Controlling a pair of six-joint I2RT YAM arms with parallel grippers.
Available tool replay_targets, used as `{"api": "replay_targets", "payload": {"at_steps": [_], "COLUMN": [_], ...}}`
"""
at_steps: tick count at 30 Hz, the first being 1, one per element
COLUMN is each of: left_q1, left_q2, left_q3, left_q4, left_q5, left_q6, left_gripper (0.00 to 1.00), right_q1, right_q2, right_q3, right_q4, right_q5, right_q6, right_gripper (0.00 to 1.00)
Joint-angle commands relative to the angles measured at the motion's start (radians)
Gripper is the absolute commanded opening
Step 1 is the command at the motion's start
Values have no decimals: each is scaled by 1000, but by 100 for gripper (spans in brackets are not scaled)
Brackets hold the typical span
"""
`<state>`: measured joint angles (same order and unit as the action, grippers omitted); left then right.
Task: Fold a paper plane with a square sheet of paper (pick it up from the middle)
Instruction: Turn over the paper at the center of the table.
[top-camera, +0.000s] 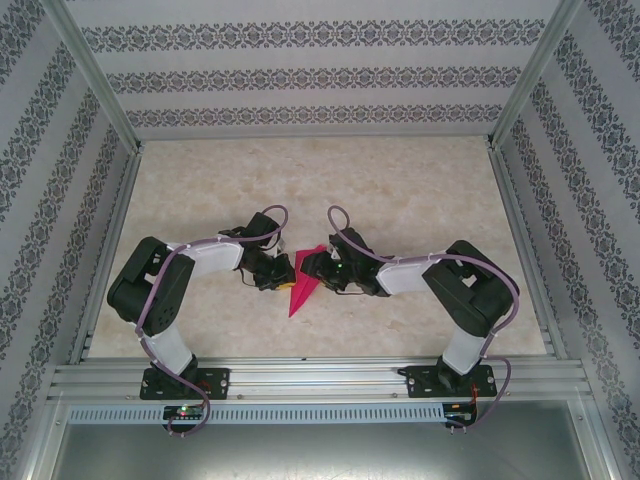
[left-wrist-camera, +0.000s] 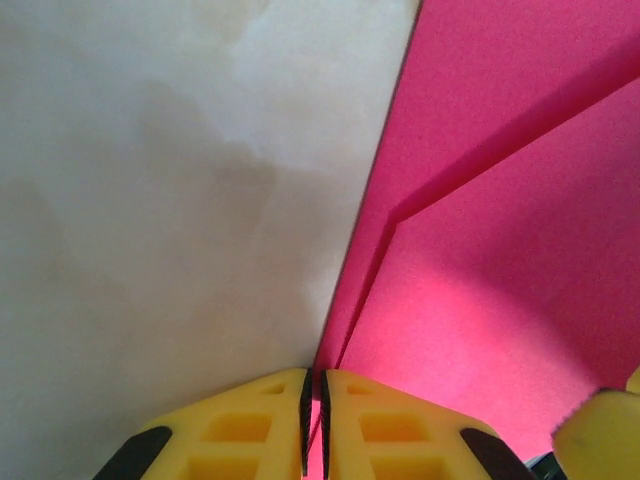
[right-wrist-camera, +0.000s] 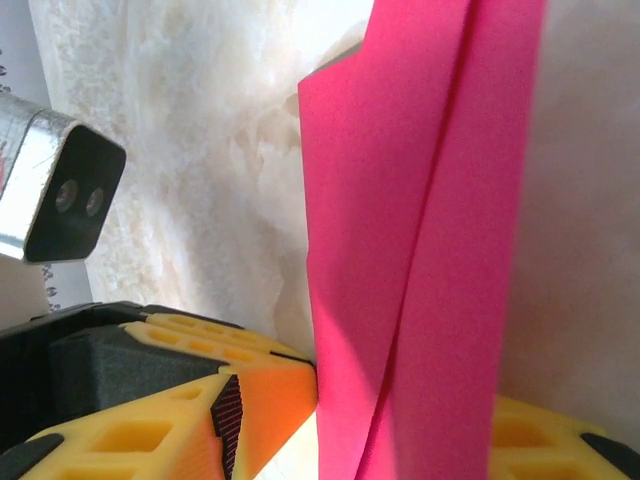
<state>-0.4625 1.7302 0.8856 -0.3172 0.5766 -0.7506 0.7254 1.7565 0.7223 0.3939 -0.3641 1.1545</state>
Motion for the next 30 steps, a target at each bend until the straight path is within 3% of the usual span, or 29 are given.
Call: {"api": "replay_targets", "payload": {"at_steps": [1, 8, 25, 28, 30], "left_q1": [0, 0, 0, 1, 0], "left_q2": [-9, -27, -46, -53, -57], "left_q3": [-13, -17, -38, -48, -50], "left_q4": [24, 23, 47, 53, 53], "left_q5": [22, 17, 13, 15, 14], "left_q6": [-25, -39, -49, -50, -49], "left_gripper": [15, 15, 14, 14, 14], "right_q1": [16, 15, 38, 42, 42], "right_q2": [34, -10, 20, 29, 45], "right_q3": [15, -42, -48, -34, -21], "right_q4": [28, 61, 129, 112, 116], "right_q5": [56, 128, 108, 110, 110], "right_q6": [17, 20, 74, 70, 63], "right_gripper": [49, 49, 47, 38, 37]}}
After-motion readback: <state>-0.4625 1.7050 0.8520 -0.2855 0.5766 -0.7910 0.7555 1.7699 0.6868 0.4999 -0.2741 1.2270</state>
